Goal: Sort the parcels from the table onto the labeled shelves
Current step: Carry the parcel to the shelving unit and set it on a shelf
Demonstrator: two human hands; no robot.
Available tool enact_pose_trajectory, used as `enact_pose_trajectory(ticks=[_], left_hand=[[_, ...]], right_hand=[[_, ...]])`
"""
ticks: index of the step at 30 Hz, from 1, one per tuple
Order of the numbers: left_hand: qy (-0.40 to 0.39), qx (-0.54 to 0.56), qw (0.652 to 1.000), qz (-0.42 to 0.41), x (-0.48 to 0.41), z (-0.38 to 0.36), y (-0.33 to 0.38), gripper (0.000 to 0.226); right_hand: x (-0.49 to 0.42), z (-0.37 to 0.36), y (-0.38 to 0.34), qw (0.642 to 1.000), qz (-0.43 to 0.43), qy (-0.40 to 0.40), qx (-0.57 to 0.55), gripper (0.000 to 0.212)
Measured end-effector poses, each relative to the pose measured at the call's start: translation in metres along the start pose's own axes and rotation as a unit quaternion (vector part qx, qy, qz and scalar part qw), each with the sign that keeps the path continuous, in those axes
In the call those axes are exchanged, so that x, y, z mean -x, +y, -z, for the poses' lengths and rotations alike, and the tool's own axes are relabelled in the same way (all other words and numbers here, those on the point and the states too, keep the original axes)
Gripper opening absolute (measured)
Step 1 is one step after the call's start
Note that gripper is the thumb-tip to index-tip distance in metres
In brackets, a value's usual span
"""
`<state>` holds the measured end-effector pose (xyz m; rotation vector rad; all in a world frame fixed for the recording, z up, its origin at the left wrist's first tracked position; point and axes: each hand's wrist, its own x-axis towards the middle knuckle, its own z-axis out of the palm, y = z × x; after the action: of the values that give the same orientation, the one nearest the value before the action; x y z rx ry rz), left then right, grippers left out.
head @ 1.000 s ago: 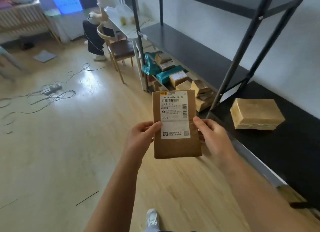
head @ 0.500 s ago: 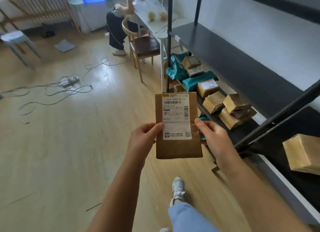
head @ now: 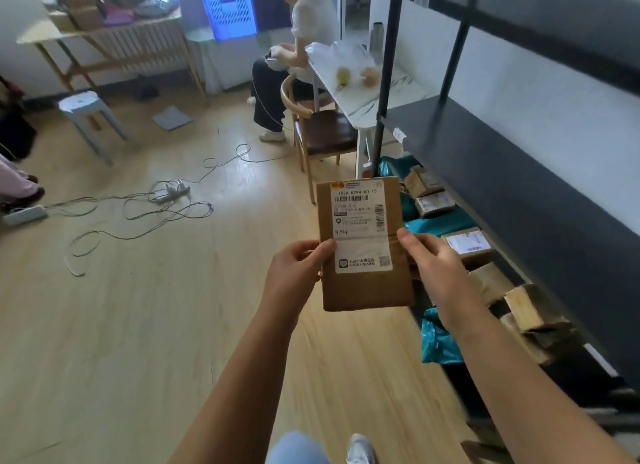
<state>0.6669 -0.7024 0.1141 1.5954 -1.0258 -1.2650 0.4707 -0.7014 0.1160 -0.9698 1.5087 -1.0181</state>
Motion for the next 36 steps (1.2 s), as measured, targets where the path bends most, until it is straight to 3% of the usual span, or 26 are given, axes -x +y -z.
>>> enact_pose_trajectory(ticks=[7, 21, 36], left_hand=[[-0.031, 0.009, 0.999, -0.017, -0.1, -0.002, 0.035, 0.034], [-0.21, -0.063, 0.971, -0.1, -0.31, 0.001, 0.153, 0.024], [-0.262, 0.035, 0.943, -0.201, -0.387, -0.091, 0.295, 0.011]], right_hand=[[-0.086, -0.019, -0.035, 1.0, 0.009, 0.022, -0.008, 0.036], [-0.212, -0.079, -0.128, 0.969, 0.045, 0.239, -0.035, 0.039], [-0.296, -0.01, -0.246, 0.924, 0.196, 0.329, 0.011, 0.036]])
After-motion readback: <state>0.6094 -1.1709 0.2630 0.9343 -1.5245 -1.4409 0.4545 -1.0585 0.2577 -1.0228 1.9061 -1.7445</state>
